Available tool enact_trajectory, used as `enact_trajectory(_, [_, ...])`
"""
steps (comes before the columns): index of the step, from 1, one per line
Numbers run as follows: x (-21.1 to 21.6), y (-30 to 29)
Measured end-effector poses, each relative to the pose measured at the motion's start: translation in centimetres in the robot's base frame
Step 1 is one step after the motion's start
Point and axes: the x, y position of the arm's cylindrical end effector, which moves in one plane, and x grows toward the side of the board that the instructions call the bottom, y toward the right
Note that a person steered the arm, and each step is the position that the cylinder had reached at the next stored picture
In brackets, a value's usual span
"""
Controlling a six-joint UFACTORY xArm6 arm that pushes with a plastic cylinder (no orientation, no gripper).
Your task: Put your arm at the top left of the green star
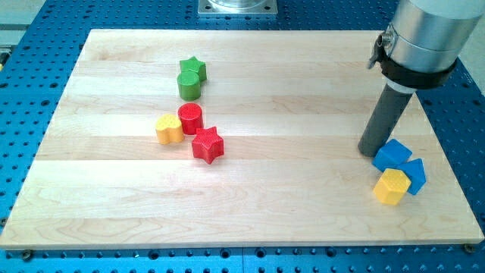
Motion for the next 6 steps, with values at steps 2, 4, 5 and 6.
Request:
enact_trajectory(2, [-12.8,-11.3])
enact_trajectory(4, [-29.4,-26.2])
enact_trajectory(5, [-28.2,-37.0])
enact_trajectory(6, [-24.6,-36.5])
